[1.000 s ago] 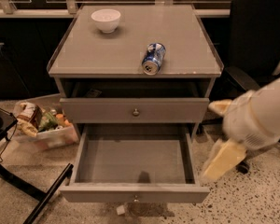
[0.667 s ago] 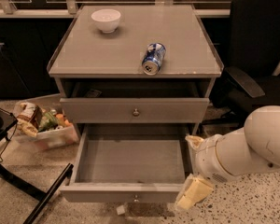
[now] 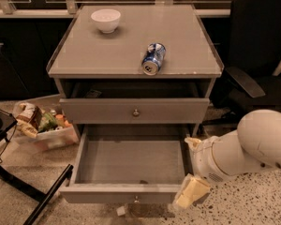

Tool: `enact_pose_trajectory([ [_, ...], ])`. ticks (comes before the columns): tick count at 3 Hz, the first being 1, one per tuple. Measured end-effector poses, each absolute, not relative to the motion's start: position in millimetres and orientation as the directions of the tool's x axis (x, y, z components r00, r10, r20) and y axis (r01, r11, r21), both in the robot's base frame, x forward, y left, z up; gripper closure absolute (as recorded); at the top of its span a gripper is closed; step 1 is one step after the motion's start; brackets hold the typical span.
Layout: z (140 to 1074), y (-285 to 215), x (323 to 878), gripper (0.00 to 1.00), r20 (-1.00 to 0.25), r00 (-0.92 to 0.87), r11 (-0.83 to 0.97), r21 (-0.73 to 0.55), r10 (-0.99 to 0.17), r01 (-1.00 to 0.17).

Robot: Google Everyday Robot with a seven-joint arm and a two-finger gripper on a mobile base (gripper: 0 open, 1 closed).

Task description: Close middle drawer

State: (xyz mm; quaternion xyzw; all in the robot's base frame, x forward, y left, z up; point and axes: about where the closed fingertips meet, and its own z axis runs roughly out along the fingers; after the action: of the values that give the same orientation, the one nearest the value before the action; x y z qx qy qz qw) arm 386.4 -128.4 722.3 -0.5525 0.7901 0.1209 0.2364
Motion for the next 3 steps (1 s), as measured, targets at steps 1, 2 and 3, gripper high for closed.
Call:
enact_pose_trajectory([
  [1,662.3,-148.8,394.6,0.00,-0.474,-0.358,0.425,-0.038,-0.805,-0.904],
  [2,598.0,-162.2,393.0,0.19,-0.461,-0.434,0.488,0.004,-0.774,-0.873],
  [3,541.4,-169.8,389.1,0.42,-0.441,-0.498,0.536,0.044,-0.747,-0.843],
])
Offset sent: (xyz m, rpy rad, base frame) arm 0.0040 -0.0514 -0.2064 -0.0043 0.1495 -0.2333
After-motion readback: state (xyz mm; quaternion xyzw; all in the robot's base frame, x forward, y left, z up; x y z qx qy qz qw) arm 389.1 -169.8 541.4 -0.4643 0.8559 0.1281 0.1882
